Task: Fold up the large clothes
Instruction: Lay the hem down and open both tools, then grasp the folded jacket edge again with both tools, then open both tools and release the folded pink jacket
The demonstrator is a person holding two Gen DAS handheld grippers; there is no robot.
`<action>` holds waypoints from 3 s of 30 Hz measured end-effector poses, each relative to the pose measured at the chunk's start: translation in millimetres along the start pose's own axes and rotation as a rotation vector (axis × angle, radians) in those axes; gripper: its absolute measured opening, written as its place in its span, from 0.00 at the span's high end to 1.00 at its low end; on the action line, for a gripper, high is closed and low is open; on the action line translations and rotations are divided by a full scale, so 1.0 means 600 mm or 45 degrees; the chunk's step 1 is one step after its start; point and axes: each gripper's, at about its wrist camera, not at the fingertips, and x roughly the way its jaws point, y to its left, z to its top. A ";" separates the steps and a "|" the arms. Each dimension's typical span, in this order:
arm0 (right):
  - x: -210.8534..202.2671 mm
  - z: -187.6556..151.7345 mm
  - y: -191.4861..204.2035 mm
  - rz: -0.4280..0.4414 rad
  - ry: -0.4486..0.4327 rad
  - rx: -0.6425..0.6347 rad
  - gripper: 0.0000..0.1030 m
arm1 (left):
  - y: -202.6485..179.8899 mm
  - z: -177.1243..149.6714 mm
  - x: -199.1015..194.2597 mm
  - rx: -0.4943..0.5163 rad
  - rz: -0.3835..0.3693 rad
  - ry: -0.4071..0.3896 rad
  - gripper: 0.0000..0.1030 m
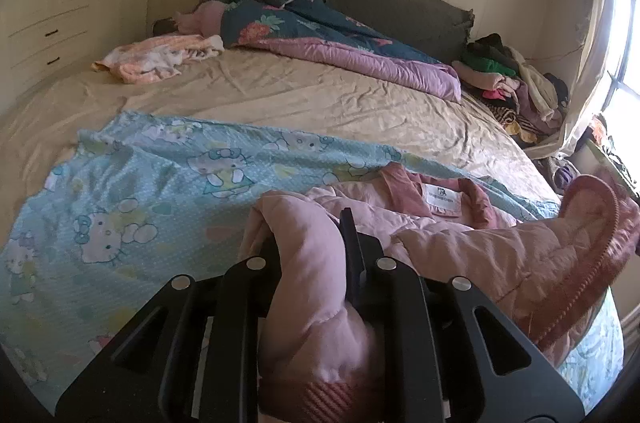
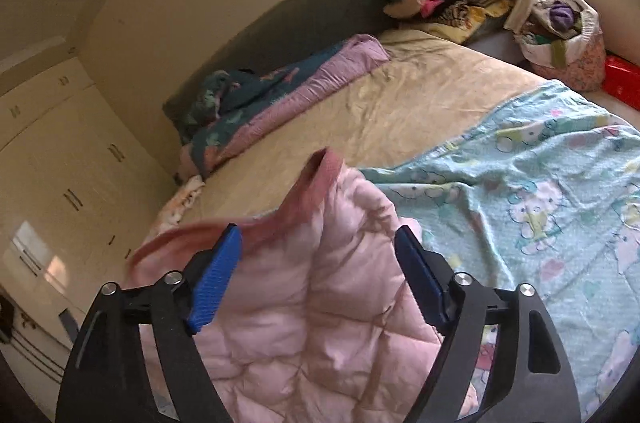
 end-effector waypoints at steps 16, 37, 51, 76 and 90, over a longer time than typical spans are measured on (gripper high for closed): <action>0.133 -0.107 -0.041 -0.292 0.266 -0.272 0.15 | -0.004 0.017 0.007 -0.086 -0.189 0.025 0.23; 0.158 -0.149 -0.046 -0.333 0.278 -0.426 0.36 | 0.030 -0.074 0.063 0.041 -0.035 0.248 0.72; 0.183 -0.062 0.000 -0.468 0.043 -0.413 0.81 | 0.008 -0.002 0.091 0.087 0.047 0.066 0.89; 0.241 -0.106 -0.061 -0.655 0.213 -0.345 0.23 | 0.023 -0.019 0.150 0.049 0.092 0.180 0.52; 0.070 -0.132 0.006 -0.411 0.094 -0.279 0.04 | 0.006 -0.025 0.028 -0.050 0.040 0.144 0.09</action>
